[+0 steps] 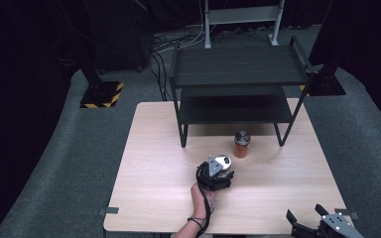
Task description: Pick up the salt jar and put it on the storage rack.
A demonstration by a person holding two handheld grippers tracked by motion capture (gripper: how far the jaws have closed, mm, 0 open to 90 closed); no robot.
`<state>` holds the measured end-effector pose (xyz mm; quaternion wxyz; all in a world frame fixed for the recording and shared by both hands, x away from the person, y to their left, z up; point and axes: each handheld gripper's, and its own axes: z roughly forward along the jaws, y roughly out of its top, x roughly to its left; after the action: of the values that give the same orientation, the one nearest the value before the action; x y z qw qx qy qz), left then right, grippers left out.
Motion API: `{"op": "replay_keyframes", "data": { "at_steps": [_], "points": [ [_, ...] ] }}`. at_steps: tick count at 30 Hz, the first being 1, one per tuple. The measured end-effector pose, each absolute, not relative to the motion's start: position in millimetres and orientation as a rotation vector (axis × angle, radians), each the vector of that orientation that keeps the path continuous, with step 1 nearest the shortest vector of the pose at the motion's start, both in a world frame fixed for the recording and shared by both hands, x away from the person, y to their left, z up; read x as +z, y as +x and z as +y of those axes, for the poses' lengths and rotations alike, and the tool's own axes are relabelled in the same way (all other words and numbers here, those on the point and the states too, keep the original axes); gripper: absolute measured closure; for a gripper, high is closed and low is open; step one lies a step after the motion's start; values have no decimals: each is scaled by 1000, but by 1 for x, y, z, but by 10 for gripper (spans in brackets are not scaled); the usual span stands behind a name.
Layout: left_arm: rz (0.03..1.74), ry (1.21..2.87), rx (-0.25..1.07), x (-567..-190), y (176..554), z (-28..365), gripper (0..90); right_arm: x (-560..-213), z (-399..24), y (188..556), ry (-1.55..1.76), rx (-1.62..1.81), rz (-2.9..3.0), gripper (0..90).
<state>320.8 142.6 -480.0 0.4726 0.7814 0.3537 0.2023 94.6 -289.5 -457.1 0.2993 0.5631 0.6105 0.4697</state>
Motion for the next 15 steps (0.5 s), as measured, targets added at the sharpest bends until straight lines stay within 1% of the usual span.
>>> {"op": "replay_keyframes", "data": {
  "at_steps": [15],
  "points": [
    [873,1920,495,-474,318,155,311,-456,-291,95,1494,1249,1627,0]
  ]
}}
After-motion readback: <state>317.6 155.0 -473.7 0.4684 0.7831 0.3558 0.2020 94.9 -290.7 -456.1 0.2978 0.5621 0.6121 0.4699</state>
